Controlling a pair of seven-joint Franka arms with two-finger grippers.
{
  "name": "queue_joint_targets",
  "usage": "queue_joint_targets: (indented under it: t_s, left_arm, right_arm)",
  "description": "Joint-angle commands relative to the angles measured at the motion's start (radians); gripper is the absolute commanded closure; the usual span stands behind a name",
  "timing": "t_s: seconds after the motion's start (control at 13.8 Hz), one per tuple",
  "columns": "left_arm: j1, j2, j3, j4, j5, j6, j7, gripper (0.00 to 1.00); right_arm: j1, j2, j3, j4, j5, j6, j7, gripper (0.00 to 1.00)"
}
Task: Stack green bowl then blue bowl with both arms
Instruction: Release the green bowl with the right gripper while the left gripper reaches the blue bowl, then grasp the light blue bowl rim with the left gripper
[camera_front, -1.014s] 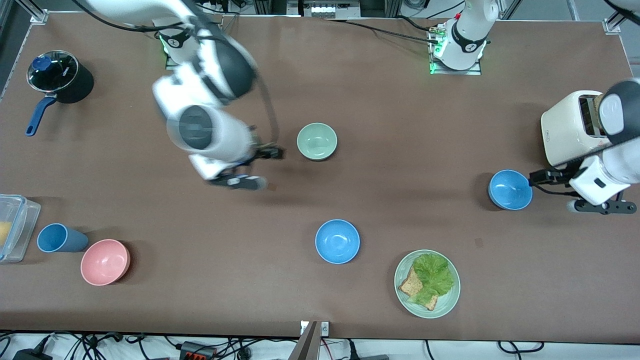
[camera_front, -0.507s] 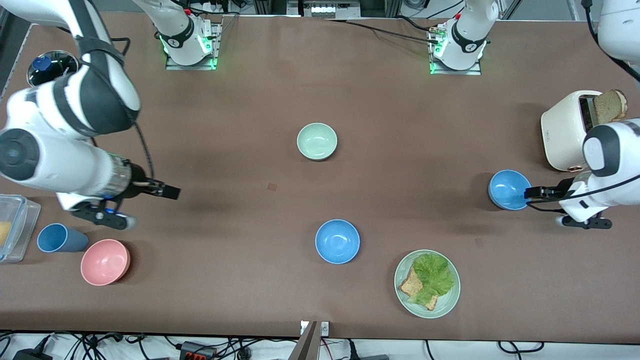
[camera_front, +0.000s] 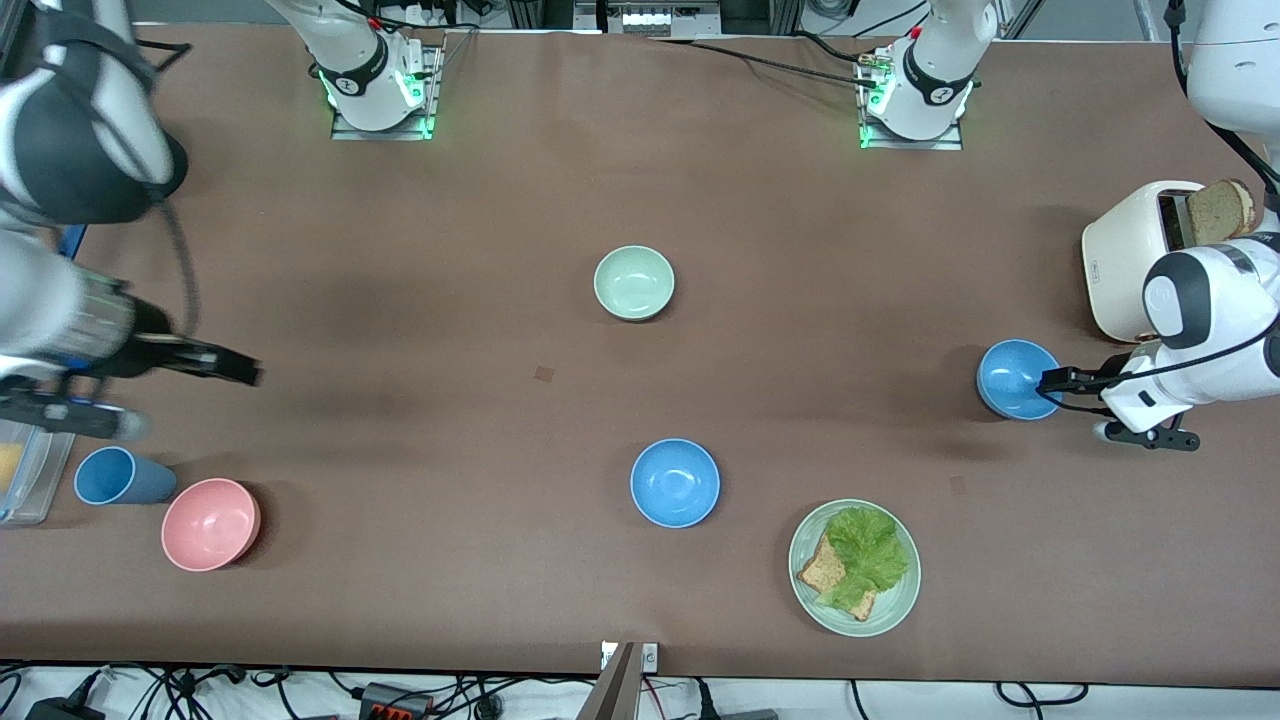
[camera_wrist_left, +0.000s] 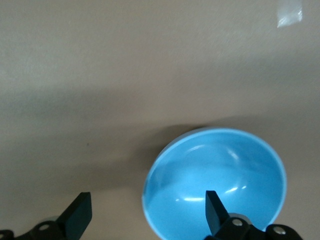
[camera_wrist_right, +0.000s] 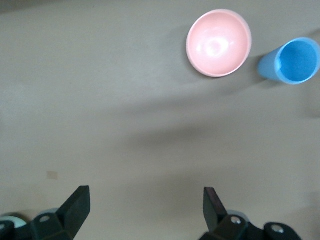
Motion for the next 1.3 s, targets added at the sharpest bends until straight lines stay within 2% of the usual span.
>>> queue_joint_targets:
  t_s: [0.0,0.07,0.29,0.36,0.51,0.8,0.94,1.09,1.23]
  left_arm:
    - [0.016,-0.045,-0.008,-0.081,0.016,0.037,0.03,0.03]
    - [0.019,-0.053,-0.008,-0.11,0.016,0.072,0.03,0.04]
    - [0.025,-0.054,-0.008,-0.144,0.016,0.105,0.031,0.07]
    - [0.025,-0.054,-0.008,-0.153,0.016,0.115,0.031,0.1]
    - [0.025,-0.05,-0.008,-0.153,0.016,0.125,0.031,0.16]
    - [0.024,-0.039,-0.008,-0.153,0.016,0.131,0.03,0.4]
    - [0.024,-0.028,-0.008,-0.153,0.016,0.155,0.03,0.54]
    - [0.024,-0.024,-0.009,-0.153,0.016,0.157,0.028,0.67]
    - [0.024,-0.024,-0.009,-0.153,0.016,0.157,0.019,0.82]
  right_arm:
    - [0.136,-0.066,-0.243,-0.012,0.076,-0.009,-0.158,0.0]
    - [0.141,-0.082,-0.27,-0.012,0.079,-0.011,-0.198,0.0]
    - [0.122,-0.135,-0.265,-0.032,0.077,-0.015,-0.225,0.0]
    - [0.105,-0.144,-0.255,-0.045,0.076,-0.015,-0.223,0.0]
    - [0.039,-0.157,-0.184,-0.06,0.077,-0.017,-0.222,0.0]
    - [0.042,-0.19,-0.176,-0.11,0.062,-0.037,-0.217,0.0]
    - [0.042,-0.262,-0.176,-0.222,0.059,-0.003,-0.215,0.0]
    - [0.042,-0.347,-0.176,-0.359,0.057,0.085,-0.215,0.0]
    - [0.042,-0.379,-0.176,-0.42,0.056,0.104,-0.214,0.0]
